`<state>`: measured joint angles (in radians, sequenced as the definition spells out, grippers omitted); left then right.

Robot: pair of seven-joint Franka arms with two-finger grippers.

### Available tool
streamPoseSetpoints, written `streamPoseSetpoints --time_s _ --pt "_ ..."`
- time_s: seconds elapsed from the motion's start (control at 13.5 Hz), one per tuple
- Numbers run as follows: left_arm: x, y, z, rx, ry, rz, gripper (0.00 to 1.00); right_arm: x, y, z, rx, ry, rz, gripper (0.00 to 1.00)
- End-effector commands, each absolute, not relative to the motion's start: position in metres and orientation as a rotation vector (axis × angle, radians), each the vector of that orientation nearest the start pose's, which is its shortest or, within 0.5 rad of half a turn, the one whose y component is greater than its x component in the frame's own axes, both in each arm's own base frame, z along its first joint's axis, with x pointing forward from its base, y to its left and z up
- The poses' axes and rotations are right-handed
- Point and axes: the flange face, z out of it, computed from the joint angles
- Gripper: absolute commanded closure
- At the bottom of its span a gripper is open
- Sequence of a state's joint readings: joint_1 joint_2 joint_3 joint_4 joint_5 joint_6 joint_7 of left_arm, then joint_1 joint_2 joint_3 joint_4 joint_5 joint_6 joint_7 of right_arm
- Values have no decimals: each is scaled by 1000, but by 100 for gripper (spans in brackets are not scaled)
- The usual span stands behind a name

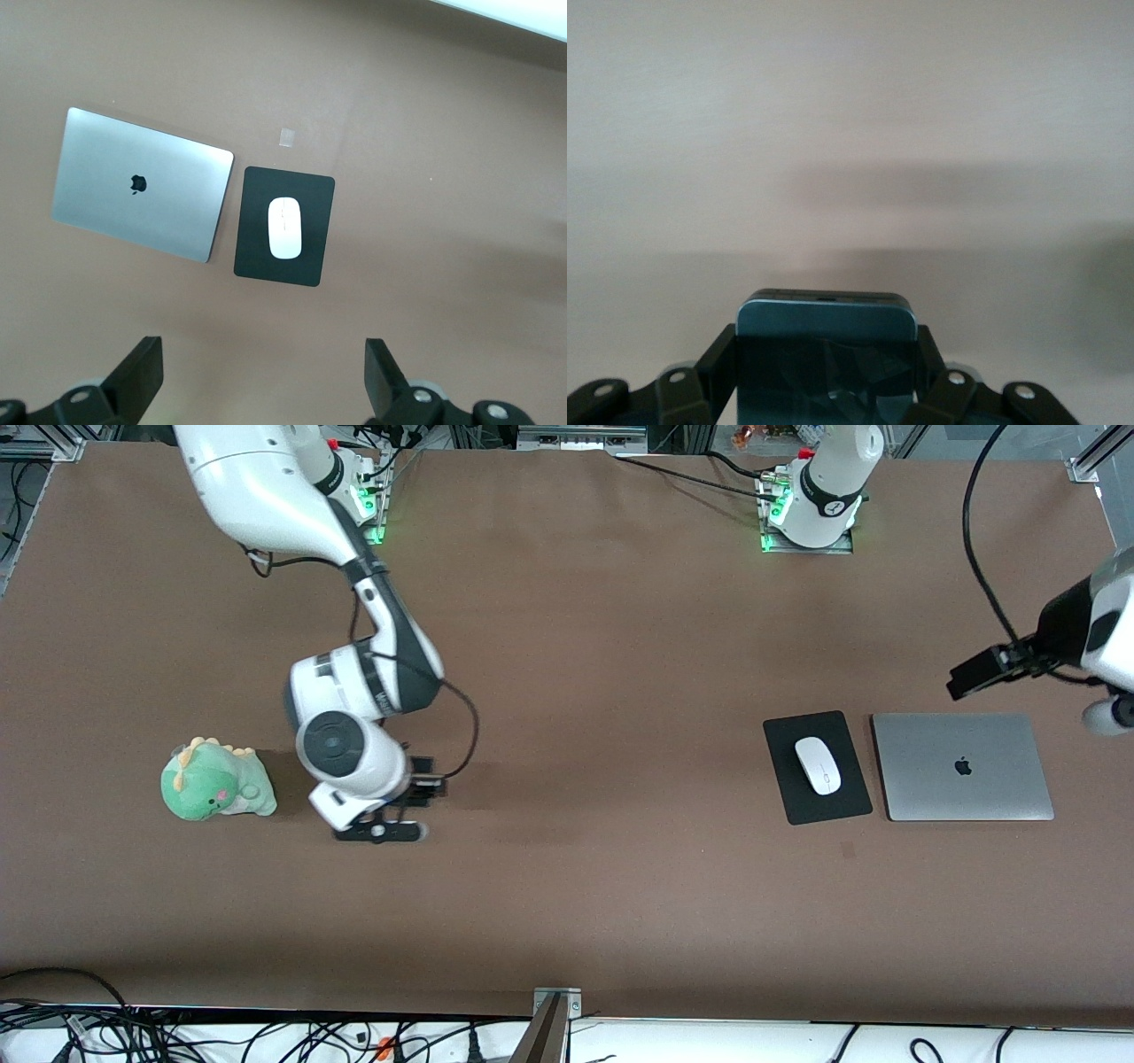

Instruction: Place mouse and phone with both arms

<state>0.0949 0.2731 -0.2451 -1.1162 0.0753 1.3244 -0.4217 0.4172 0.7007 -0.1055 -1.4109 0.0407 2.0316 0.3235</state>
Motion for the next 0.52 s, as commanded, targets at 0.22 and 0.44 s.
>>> streamPoseSetpoints --time_s 0.22,0.44 --pt "548 -30 675 -3112 -320 57 0 634 138 250 -3138 47 -72 85" --pt "526 -27 668 -3109 -249 39 0 616 108 217 -3135 -39 -170 85"
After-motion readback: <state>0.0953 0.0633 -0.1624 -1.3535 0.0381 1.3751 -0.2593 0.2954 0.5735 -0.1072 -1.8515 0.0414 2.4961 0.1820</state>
